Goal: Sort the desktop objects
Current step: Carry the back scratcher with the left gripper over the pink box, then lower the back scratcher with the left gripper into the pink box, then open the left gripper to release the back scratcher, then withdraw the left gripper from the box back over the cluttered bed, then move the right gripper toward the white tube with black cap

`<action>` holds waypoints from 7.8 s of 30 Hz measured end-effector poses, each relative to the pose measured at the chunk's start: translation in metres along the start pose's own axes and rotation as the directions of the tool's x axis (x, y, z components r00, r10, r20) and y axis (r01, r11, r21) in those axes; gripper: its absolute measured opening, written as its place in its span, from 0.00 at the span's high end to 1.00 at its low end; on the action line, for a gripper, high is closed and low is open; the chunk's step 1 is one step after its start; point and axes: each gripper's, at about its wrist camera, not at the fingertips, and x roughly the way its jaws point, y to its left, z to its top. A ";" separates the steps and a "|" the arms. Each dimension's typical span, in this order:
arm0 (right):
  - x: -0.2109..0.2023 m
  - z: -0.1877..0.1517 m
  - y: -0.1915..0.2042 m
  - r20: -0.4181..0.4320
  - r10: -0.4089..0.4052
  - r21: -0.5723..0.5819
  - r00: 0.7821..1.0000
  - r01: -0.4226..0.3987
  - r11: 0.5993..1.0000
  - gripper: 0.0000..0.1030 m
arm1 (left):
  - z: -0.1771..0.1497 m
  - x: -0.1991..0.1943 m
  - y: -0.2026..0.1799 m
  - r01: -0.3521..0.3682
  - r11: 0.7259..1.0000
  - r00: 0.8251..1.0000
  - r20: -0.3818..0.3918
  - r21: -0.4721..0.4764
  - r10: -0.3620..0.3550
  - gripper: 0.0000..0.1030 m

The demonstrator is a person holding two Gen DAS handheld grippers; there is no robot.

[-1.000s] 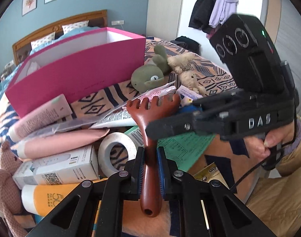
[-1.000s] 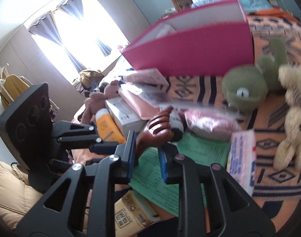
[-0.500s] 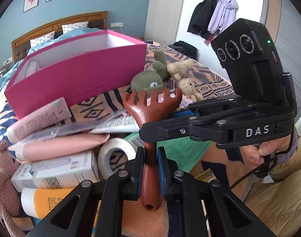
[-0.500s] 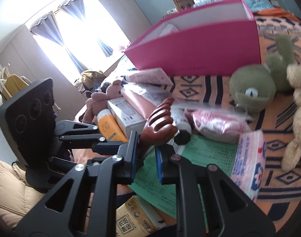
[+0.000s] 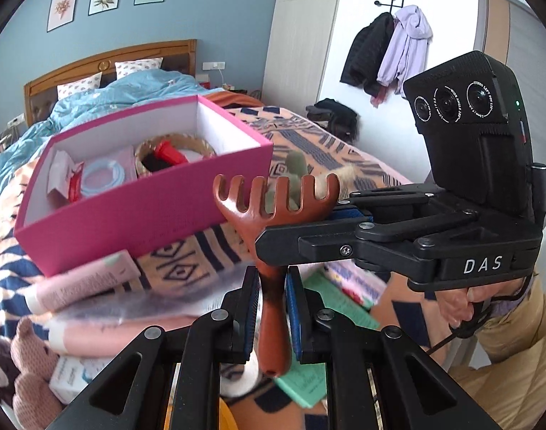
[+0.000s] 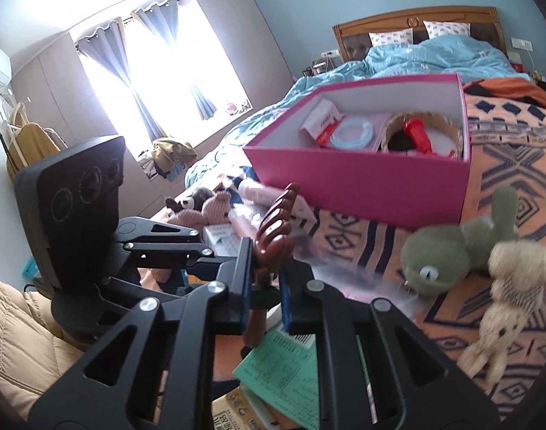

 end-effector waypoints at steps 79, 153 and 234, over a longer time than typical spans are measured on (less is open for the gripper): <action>0.025 0.158 -0.143 0.122 0.012 0.191 0.992 -0.035 0.981 0.86 | 0.166 0.100 0.089 -0.050 0.994 0.999 -0.001 -0.099 0.050 0.85; 0.028 0.141 -0.141 0.058 -0.204 0.118 0.977 0.196 0.973 0.69 | 0.150 0.090 0.100 -0.134 0.980 0.991 -0.001 -0.147 0.135 0.55; 0.027 -0.013 -0.024 -0.058 -0.128 -0.060 0.990 0.124 0.990 0.81 | -0.028 0.033 0.034 -0.123 0.992 0.991 -0.064 -0.023 0.122 0.37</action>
